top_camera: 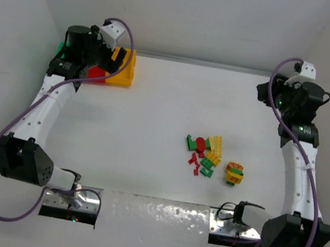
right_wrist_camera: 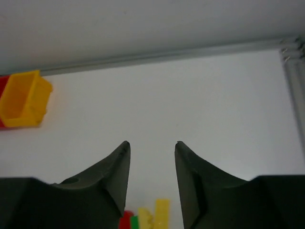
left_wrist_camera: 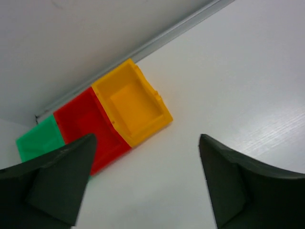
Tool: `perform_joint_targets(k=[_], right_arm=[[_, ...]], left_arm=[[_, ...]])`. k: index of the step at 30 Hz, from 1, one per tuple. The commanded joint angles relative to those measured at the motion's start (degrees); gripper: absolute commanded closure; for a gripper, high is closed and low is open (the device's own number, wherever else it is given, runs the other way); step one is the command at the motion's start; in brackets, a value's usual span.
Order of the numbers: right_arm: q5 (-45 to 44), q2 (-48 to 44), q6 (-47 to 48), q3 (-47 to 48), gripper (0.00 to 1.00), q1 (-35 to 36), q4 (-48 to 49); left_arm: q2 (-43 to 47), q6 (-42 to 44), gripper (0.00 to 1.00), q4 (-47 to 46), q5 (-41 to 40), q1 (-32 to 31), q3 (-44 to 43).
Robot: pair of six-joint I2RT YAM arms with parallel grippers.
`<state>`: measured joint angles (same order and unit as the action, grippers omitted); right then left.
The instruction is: Sort the legos into containers by color
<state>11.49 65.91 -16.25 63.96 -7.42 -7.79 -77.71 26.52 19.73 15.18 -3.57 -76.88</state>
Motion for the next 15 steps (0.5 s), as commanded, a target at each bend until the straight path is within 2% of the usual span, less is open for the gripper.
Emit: perform_joint_targets(k=[1,2,4,7,10,15], right_arm=[[8.39,5.60,-8.26,2.29,0.61,0.65,-16.07],[6.12,6.85,-10.36,3.78,0.67,1.00,-23.68],[-1.01,7.65,-10.38,2.75,0.55,2.75,-28.40],[-13.62,4.51,-8.97,-4.70,0.30,9.06,-31.75],[-14.83,4.40,-11.51,-9.10,0.23,9.53,-33.16],[-5.26,10.19,-15.64,-11.49,0.50,9.53,-30.45]], left_arm=[[-1.48,-5.03,0.23,14.27,3.13,0.41,-7.14],[-0.87,1.97,0.28,16.90,10.67,0.06,-6.10],[1.94,0.30,0.28,15.09,9.71,-0.73,-0.07],[3.88,-3.49,0.27,13.84,6.36,-0.91,5.93],[5.37,-4.81,0.27,13.76,6.88,-1.26,9.89],[7.31,-7.53,0.27,10.95,7.67,-2.66,12.81]])
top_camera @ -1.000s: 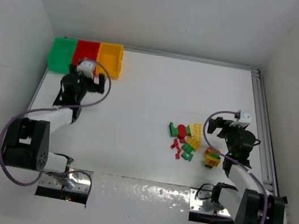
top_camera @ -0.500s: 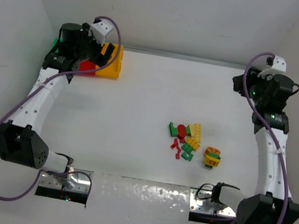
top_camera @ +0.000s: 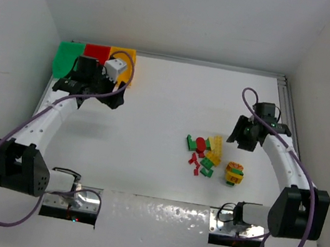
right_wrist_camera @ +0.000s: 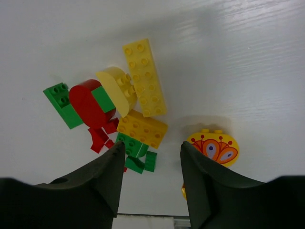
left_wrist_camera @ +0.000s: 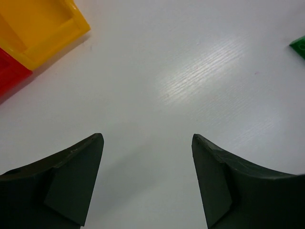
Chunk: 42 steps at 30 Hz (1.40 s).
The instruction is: Sort the legos into containers by color
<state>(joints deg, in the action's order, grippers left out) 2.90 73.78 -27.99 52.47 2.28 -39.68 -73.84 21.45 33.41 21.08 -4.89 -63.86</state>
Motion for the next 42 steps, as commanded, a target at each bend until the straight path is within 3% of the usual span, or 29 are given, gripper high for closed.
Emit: perform_joint_targets(k=[1,7,9,10,11,12,17,24,38,42], right_arm=[[3.61,3.21,-4.09,-0.26,0.52,-0.26,1.71],[-3.93,2.43,-3.31,-2.20,0.43,0.18,-0.46],[-9.28,2.16,-2.95,-1.14,0.31,0.18,-3.11],[-9.31,2.25,-2.34,-0.79,0.20,0.18,-3.56],[-8.27,2.33,-1.55,-0.87,0.19,0.18,-2.69],[-3.82,2.94,-1.02,-1.48,0.20,0.26,-1.46],[-3.95,10.58,-0.40,0.26,0.55,2.02,3.29],[-2.29,16.92,-0.31,0.97,0.43,3.69,9.70],[-3.69,23.69,-1.72,-0.79,0.48,6.59,14.54],[-8.76,25.53,-1.63,0.26,0.49,8.52,13.50]], left_arm=[[3.62,-2.47,0.27,-2.91,1.86,-1.53,-0.04],[5.11,-3.17,0.27,-3.96,1.07,-1.71,1.80],[5.20,-3.52,0.27,-4.23,0.72,-1.71,2.33],[5.20,-3.61,0.27,-4.49,0.72,-1.71,2.42],[5.29,-3.78,0.27,-4.75,0.54,-1.71,2.51],[5.29,-3.96,0.27,-5.02,0.54,-1.71,2.68],[5.11,-5.10,0.27,-6.25,0.36,-1.71,2.51],[5.29,-4.31,0.27,-5.11,-1.57,-1.79,1.98],[4.67,-4.14,0.27,-5.72,-3.06,-1.62,1.37],[4.59,-4.14,0.27,-5.81,-3.06,-1.62,1.28]])
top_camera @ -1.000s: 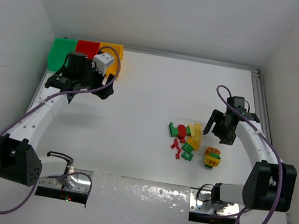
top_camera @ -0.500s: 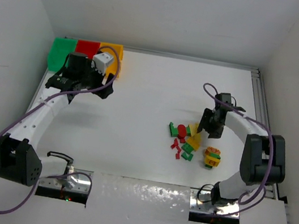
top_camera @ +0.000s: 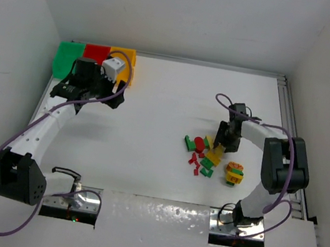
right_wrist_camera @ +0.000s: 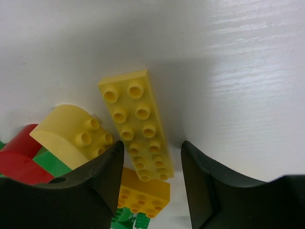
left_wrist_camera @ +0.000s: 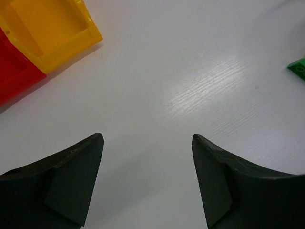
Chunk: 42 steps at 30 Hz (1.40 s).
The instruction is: Sort the legos into containers by color
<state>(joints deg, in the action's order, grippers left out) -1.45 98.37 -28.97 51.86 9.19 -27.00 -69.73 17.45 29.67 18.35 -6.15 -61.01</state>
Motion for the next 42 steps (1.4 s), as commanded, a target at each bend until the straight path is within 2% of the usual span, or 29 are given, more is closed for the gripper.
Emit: perform_joint_targets(k=[1,4,8,9,11,15,20,23,25,26,28,29,30,34,38,42], right_arm=[[-5.65,1.73,-0.65,1.14,0.50,1.97,0.29],[-8.91,2.53,-0.74,1.93,0.55,2.59,-1.03],[-9.01,1.83,0.58,1.84,0.80,2.59,-0.15],[-8.83,1.48,1.54,2.02,0.93,2.59,0.37],[-8.13,-0.18,3.04,2.63,1.00,2.67,1.07],[-6.81,-4.05,10.93,5.88,1.00,2.59,1.78],[-6.37,-8.53,15.87,13.26,1.00,2.59,-0.86],[-2.08,-12.40,14.83,12.32,1.00,2.85,3.77],[0.57,-15.39,14.38,10.03,1.00,5.12,7.30],[0.57,-16.09,14.56,9.50,1.00,6.53,10.54],[0.92,-16.89,14.56,8.79,1.00,11.78,13.72],[1.27,-16.72,14.30,8.53,1.00,13.55,17.04],[3.37,-16.28,14.12,8.35,1.00,16.71,19.25],[4.71,-15.32,11.05,6.24,1.00,20.95,31.37],[5.67,-12.33,8.06,8.70,1.00,22.01,32.36],[5.06,-10.83,7.96,9.32,1.00,25.42,34.47]], left_arm=[[0.48,-0.14,0.27,-2.07,-0.33,-0.35,-1.56],[0.56,-0.14,0.27,-1.90,-0.68,-0.35,-1.83],[0.48,0.04,0.27,-1.81,-0.95,-0.26,-1.83],[0.56,0.04,0.27,-1.72,-0.86,-0.26,-1.83],[0.56,0.30,0.27,-1.72,0.19,-0.26,-1.83],[0.56,3.89,0.32,-0.67,4.57,-0.26,-1.83],[1.09,9.71,0.30,1.45,9.07,-0.26,-2.35],[1.09,3.23,0.30,-1.70,9.69,-0.26,-3.76],[1.44,-8.53,0.33,-5.13,10.91,-0.35,-3.50],[1.79,-17.28,0.33,-9.76,13.88,-0.35,-2.80],[1.62,-27.77,0.33,-16.02,16.88,-0.79,-0.09],[0.40,-36.18,0.33,-21.96,18.46,-1.23,0.80],[-0.74,-38.87,0.33,-23.85,18.30,-2.97,0.63],[-8.39,-37.77,0.33,-19.58,14.27,-9.22,-6.04],[-12.08,-39.77,0.31,-21.32,15.14,-11.16,-7.63],[-15.51,-42.93,0.30,-24.38,11.80,-13.61,-7.98]])
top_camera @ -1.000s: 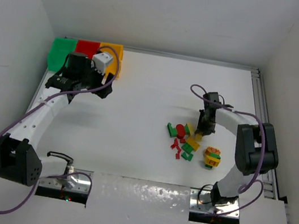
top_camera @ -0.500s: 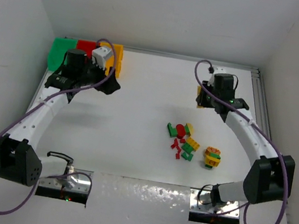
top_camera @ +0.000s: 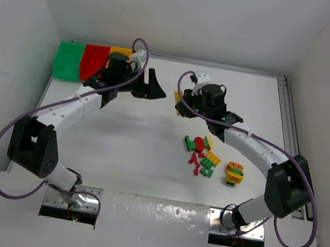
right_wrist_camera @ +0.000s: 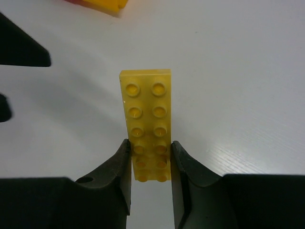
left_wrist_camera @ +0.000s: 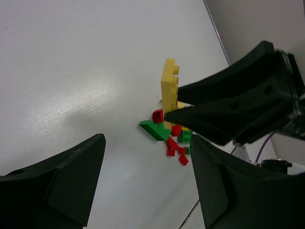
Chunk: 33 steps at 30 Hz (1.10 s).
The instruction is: Sort the legos into containers by color
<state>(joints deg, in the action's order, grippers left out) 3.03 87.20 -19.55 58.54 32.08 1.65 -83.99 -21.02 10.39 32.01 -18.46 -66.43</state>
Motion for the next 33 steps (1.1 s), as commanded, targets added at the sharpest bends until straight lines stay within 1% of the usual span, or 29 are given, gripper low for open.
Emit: perform_joint_targets(k=[1,3,5,6,7,9,11,13,15,16,17,19,20,21,22,23,26,27,28,29,32,33], right_arm=[[0.05,1.12,-1.45,2.80,1.00,3.16,5.91],[-0.30,1.74,-2.42,2.80,1.00,3.78,6.08],[-1.00,1.57,-3.48,2.28,1.00,3.70,7.22],[-0.92,1.40,-3.48,2.28,1.00,3.70,7.49],[-0.66,1.40,-3.48,2.45,1.00,3.78,7.66],[0.31,1.75,-3.39,3.24,1.00,3.87,7.58],[0.66,2.27,-3.39,3.94,1.00,3.78,7.23],[0.75,2.45,-3.48,4.12,1.00,3.78,6.96],[1.01,2.45,-3.56,4.12,1.00,3.96,7.23],[1.10,2.45,-3.48,4.21,1.00,3.87,7.40],[0.84,2.54,-3.48,4.47,1.00,3.87,7.40],[0.84,2.54,-2.77,4.65,1.00,3.87,7.40],[1.01,2.63,-2.77,4.74,1.00,3.87,7.32],[1.54,2.80,-2.60,4.74,1.00,3.87,7.40],[1.80,2.89,-2.68,4.82,1.00,3.87,7.40],[1.98,3.06,-2.77,4.74,1.00,3.87,7.40],[2.33,3.42,-2.95,4.39,1.00,3.96,7.58],[2.33,3.50,-3.04,4.39,0.99,3.96,7.40],[2.33,3.68,-2.86,4.39,0.91,3.87,7.14],[2.16,3.77,-2.77,4.73,0.57,3.87,6.70],[-1.00,3.77,-1.81,4.91,0.15,3.96,4.51],[-1.96,3.68,-0.76,5.00,0.01,3.87,3.20]], left_arm=[[-2.66,-4.91,0.30,-5.73,-1.86,-1.75,-2.82],[-3.64,-4.48,0.32,-6.61,-1.86,-3.07,-4.05],[-4.60,-0.01,0.35,-4.78,-5.36,-4.04,-5.89],[-4.87,1.14,0.36,-2.85,-7.81,-4.65,-6.25],[-5.57,2.37,0.38,-2.92,-10.28,-4.66,-6.25],[-6.45,2.74,0.39,-4.06,-10.56,-4.66,-6.25],[-6.89,2.03,0.40,-5.38,-8.37,-4.92,-6.69],[-7.59,2.20,0.43,-5.74,-8.19,-5.62,-7.39],[-8.12,2.99,0.51,-4.24,-10.12,-6.76,-8.53],[-8.47,3.00,0.64,-3.89,-10.73,-6.85,-8.54],[-8.74,2.56,0.73,-3.63,-10.83,-6.94,-8.28],[-8.91,2.03,0.75,-3.54,-11.00,-6.94,-7.75],[-8.92,1.60,0.81,-3.62,-11.00,-6.94,-7.75],[-9.00,0.90,0.91,-3.71,-11.09,-6.94,-7.83],[-9.00,0.54,0.94,-3.89,-11.18,-6.94,-7.92],[-9.09,0.28,0.99,-3.98,-11.01,-6.86,-8.10],[-9.18,-0.43,1.00,-3.80,-9.95,-6.85,-8.54],[-9.18,-0.60,1.00,-3.54,-9.69,-6.85,-8.62],[-9.18,-0.52,1.00,-3.10,-9.77,-6.68,-8.71],[-9.18,-0.08,1.00,-1.79,-9.95,-6.50,-8.80],[-8.92,4.13,1.00,1.37,-14.07,-5.28,-9.41],[-8.83,6.32,1.00,1.82,-16.43,-3.88,-9.68]])
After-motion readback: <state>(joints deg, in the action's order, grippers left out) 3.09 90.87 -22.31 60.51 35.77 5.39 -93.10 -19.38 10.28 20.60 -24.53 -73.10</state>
